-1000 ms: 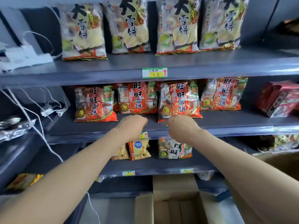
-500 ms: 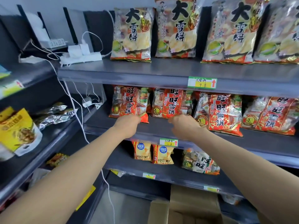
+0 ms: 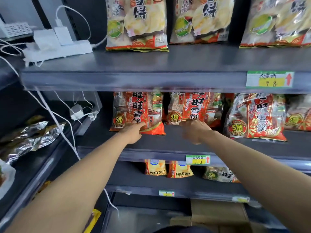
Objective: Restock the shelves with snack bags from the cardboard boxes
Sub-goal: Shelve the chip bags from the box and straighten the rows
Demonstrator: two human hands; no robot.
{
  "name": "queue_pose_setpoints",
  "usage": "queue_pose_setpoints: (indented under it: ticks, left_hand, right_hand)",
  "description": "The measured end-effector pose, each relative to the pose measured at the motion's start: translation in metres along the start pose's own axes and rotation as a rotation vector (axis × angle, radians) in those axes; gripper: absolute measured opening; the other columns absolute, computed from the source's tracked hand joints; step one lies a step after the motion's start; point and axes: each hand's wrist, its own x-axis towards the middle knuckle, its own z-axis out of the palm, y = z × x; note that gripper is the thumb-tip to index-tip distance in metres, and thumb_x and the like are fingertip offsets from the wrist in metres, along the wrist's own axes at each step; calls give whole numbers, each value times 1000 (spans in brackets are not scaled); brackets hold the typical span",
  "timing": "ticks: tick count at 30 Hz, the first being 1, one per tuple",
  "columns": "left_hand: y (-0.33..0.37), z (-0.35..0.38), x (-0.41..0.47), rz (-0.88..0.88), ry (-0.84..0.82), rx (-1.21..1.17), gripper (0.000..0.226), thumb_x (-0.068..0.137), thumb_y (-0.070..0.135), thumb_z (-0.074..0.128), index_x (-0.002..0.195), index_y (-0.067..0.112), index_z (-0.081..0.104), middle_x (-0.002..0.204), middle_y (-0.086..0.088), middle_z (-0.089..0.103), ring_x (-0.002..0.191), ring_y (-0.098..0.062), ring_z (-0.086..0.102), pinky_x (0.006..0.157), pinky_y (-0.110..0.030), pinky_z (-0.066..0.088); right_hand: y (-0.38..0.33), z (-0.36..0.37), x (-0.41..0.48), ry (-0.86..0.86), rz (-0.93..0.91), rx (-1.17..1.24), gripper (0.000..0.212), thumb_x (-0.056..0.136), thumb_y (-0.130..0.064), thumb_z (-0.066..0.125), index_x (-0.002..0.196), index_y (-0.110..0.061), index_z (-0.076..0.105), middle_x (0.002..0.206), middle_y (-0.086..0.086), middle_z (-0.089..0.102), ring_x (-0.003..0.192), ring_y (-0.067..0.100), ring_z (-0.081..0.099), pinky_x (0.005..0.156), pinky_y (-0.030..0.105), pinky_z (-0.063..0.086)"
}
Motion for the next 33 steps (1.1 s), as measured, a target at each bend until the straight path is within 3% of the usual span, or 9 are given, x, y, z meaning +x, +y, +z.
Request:
queue_pose_setpoints:
  ticks: [3,7,14,17,20,22,24,26,33]
  left_hand:
    - [-6,7,28,-9,-13,-82,52,99,20,46,144,38,29,155,-14,10,121,-38,49,96,-37,45]
    - [-12,10,59,-20,25,-141,49,99,15,44,138,42,33,156,-12,6,122,-46,49,84,-37,51]
    - [-11,13,86,-40,82,-102,51,94,7,43,129,42,33,150,-12,11,128,-55,33,97,-59,44]
    - [-17,11,81,-6,120,-107,44,93,7,43,127,36,41,142,-12,24,123,-47,41,94,-50,47]
    - [-20,4,73,32,290,-127,22,94,12,47,114,22,49,128,-10,36,95,-29,50,68,-35,47]
    - [-19,4,71,92,239,-134,32,95,16,51,124,28,47,133,-10,35,95,-28,52,63,-31,46]
    - [-17,8,70,167,34,-174,58,95,15,53,141,41,32,147,-13,27,120,-33,49,88,-37,48]
    - [-14,10,74,159,-75,-201,72,96,12,52,146,49,16,156,-15,14,140,-36,29,110,-45,32]
    - [-9,2,105,162,-159,-12,67,99,20,46,149,48,10,160,-10,7,145,-34,18,116,-46,23]
  right_hand:
    - [4,2,16,-37,39,10,45,91,-28,50,136,-24,44,139,7,48,125,29,49,101,41,42]
    - [8,8,32,-57,93,15,51,91,-24,49,141,-24,38,141,10,46,126,32,44,100,42,42]
    - [6,15,52,-62,175,21,59,94,-21,51,148,-25,27,150,6,33,138,37,29,105,49,36]
    - [1,17,58,-53,192,30,57,92,-19,51,145,-27,30,149,6,31,134,36,32,103,51,36]
    - [-6,19,63,-3,242,63,57,91,-19,50,144,-27,31,144,9,31,131,36,32,101,53,35]
    - [-11,19,66,12,269,89,56,91,-19,50,143,-25,32,141,10,32,130,36,33,102,54,35]
    - [-14,21,68,4,272,95,53,91,-21,50,141,-23,33,140,11,33,131,36,32,102,54,34]
    - [-14,23,69,-4,263,95,50,92,-23,49,140,-23,34,142,11,34,132,37,30,103,54,32]
    - [-9,19,68,-14,278,58,60,94,-23,50,147,-34,25,147,8,32,136,37,26,106,53,29]
